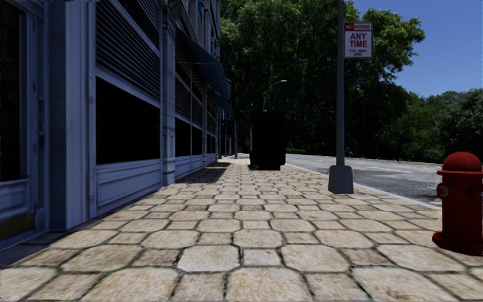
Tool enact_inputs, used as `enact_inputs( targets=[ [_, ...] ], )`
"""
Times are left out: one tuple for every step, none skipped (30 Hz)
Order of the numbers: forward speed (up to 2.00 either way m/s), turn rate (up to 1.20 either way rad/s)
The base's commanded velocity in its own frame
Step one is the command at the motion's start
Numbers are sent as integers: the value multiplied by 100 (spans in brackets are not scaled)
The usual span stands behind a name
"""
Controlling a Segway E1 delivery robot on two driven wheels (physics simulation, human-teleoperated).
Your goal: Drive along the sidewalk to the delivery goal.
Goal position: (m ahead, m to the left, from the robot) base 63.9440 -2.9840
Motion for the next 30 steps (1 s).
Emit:
enact_inputs(
  targets=[
    [200, 0],
    [200, 0],
    [200, 0],
    [200, 0],
    [200, 0],
    [200, 0],
    [200, 0],
    [200, 0],
    [200, 0],
    [200, 0],
    [200, 0],
    [200, 0],
    [200, 0],
    [200, 0],
    [200, 0],
    [200, 3],
    [200, 3],
    [200, 12],
    [200, 18],
    [200, 23],
    [200, 23],
    [200, 24],
    [200, 25],
    [200, 25],
    [200, 25],
    [200, 25],
    [200, 25],
    [200, 25],
    [200, 25],
    [200, 25]
  ],
)
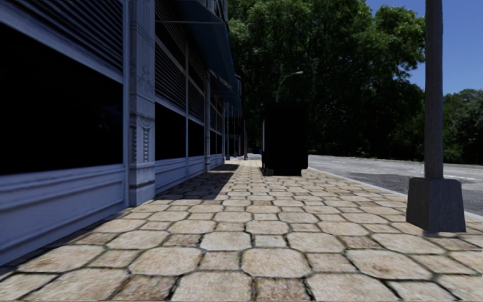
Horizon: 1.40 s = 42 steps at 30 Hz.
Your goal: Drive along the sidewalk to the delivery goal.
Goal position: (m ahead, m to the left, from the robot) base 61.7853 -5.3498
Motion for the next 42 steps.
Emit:
enact_inputs(
  targets=[
    [200, 25],
    [200, 25],
    [200, 21],
    [200, 1],
    [200, 0],
    [200, 0],
    [200, 0],
    [200, 0],
    [200, 0],
    [200, 0],
    [200, 0],
    [200, 0],
    [200, 0],
    [200, 0],
    [200, 0],
    [200, 0],
    [200, 0],
    [200, 0],
    [200, 0],
    [200, 0],
    [200, 0],
    [200, 0],
    [200, 0],
    [200, 0],
    [200, 0],
    [200, 0],
    [200, 0],
    [200, 0],
    [200, 0],
    [200, 0],
    [200, 0],
    [200, 0],
    [200, 0],
    [200, 0],
    [200, 0],
    [200, 0],
    [200, 0],
    [200, 0],
    [200, 0],
    [200, 0],
    [200, 0],
    [200, 0]
  ],
)
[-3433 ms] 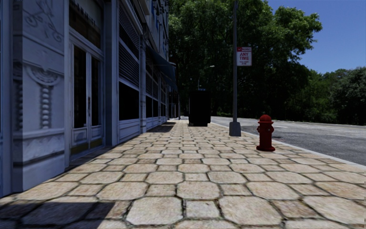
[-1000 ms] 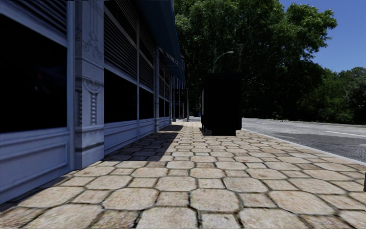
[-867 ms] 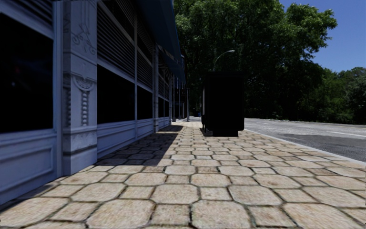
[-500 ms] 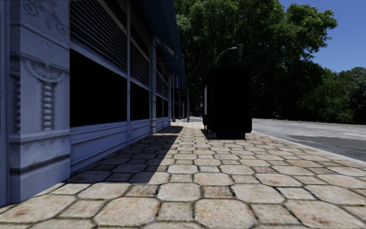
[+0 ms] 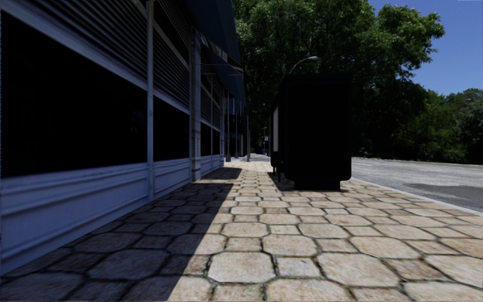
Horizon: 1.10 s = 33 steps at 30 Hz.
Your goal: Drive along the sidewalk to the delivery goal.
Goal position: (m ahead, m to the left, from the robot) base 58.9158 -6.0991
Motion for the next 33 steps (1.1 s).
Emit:
enact_inputs(
  targets=[
    [200, 0],
    [200, 0],
    [200, 0],
    [200, 0],
    [200, 0],
    [200, 0],
    [200, 0],
    [200, 0],
    [200, 0],
    [200, 0],
    [200, 0],
    [200, 0],
    [200, 0],
    [200, 0],
    [200, 0],
    [200, 0],
    [200, 0],
    [200, 0],
    [200, 0],
    [200, 0],
    [200, 0],
    [200, 0],
    [200, 0],
    [200, 0],
    [200, 0],
    [200, 0],
    [200, 0],
    [200, 0],
    [200, 0],
    [200, 0],
    [200, 0],
    [200, 0],
    [200, 0]
  ],
)
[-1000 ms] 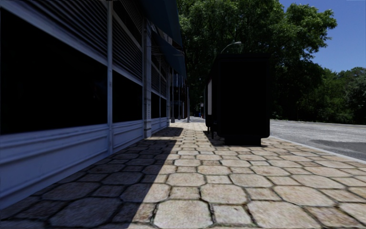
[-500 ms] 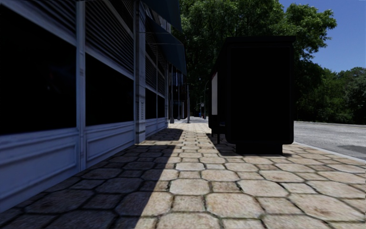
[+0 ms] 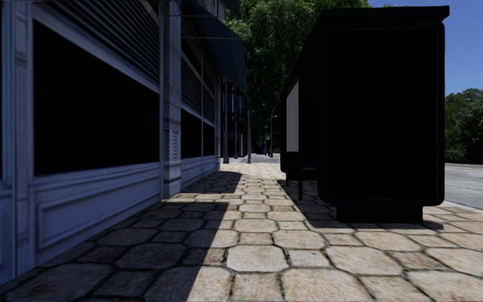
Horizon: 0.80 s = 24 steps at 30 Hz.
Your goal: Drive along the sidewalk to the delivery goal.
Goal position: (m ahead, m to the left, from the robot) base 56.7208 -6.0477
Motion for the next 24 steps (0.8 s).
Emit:
enact_inputs(
  targets=[
    [200, 0],
    [200, 0],
    [200, 0],
    [200, 0],
    [200, 0],
    [200, 0],
    [200, 0],
    [200, 0],
    [200, 0],
    [200, 0],
    [200, 0],
    [200, 0],
    [200, 0],
    [200, 0],
    [200, 0],
    [200, 0],
    [200, 0],
    [200, 0],
    [200, 0],
    [200, 0],
    [200, 0],
    [200, 0],
    [200, 0],
    [200, 0]
  ],
)
